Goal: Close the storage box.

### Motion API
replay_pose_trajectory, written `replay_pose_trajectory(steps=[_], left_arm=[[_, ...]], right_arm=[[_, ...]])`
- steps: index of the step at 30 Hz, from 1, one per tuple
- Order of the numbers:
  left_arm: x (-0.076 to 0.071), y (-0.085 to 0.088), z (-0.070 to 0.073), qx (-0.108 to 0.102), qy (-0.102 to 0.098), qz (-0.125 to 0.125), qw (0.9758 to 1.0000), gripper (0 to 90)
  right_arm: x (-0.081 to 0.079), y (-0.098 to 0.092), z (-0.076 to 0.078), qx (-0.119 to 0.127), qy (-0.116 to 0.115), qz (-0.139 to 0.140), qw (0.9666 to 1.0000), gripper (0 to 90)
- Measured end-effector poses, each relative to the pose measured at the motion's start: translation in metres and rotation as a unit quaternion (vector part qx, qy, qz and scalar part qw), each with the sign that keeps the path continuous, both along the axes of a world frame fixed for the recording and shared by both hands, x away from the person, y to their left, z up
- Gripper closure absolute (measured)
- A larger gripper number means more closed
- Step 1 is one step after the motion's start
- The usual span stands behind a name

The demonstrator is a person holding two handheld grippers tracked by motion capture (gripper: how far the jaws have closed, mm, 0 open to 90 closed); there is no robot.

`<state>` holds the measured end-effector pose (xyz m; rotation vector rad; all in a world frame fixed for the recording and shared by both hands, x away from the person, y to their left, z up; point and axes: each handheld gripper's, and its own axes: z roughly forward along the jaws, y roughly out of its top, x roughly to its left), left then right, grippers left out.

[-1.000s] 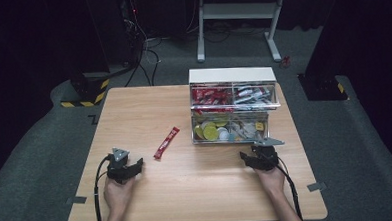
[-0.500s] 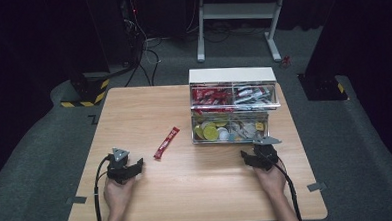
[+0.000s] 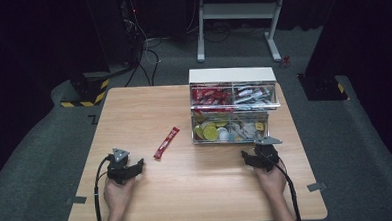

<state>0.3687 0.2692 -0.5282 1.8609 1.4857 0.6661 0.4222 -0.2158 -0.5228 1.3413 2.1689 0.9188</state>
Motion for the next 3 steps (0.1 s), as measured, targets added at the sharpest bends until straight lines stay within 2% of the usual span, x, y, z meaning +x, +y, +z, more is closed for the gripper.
replay_pose_trajectory(steps=[3], left_arm=[[-0.0001,0.0015,0.0003,-0.005,0.001,-0.002,1.0,33.4]], right_arm=[[-0.0003,0.0,0.0,0.0,0.0,-0.001,1.0,31.3]])
